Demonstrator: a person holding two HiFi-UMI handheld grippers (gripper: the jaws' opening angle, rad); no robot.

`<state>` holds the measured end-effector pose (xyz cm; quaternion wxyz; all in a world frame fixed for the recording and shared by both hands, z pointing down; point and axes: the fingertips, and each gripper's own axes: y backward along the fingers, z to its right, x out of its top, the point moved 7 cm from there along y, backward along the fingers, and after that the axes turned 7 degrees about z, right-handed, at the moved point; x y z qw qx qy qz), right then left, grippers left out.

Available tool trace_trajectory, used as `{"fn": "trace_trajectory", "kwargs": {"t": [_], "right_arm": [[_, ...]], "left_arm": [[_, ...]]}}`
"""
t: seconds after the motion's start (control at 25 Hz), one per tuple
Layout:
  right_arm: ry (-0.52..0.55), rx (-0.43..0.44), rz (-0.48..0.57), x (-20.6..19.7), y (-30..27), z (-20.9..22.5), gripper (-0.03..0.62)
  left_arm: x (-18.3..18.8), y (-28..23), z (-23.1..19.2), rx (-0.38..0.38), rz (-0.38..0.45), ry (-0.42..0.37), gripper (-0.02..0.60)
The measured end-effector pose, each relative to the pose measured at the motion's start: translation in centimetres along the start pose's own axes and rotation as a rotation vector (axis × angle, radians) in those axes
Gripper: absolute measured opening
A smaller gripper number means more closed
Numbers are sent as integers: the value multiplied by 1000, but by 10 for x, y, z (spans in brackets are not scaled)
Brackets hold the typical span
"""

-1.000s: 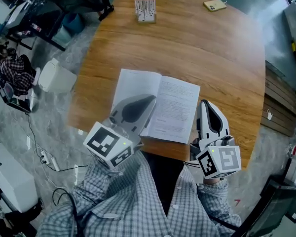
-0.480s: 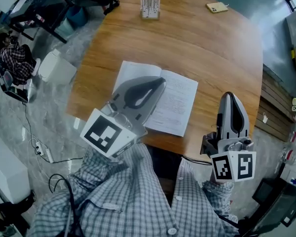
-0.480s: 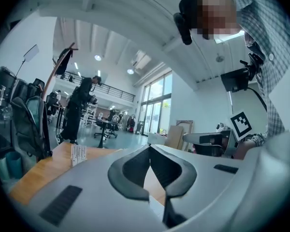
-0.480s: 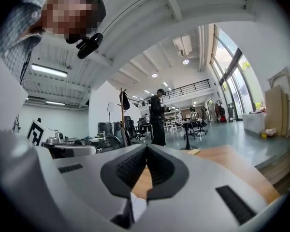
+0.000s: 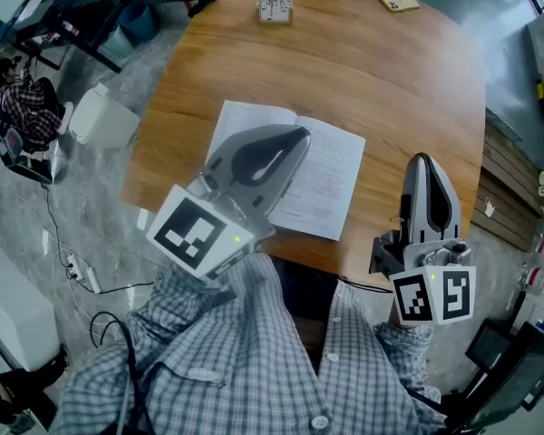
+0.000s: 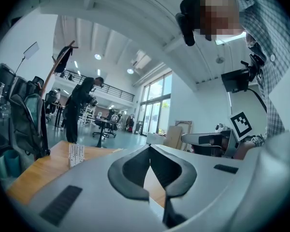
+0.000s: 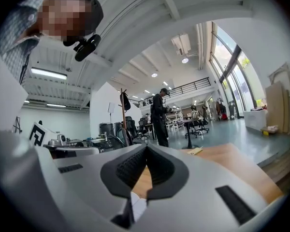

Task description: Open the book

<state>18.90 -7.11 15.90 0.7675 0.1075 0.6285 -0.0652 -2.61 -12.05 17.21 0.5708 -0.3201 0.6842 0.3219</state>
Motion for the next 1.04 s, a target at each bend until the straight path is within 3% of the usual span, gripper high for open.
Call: {"fn": "trace_trajectory", "kwargs": {"t": [1.04], "right_arm": [[31,1,-19,-1,1,-1,20]], "left_arm": [[4,2,7,-6,-34,-53,11]]}}
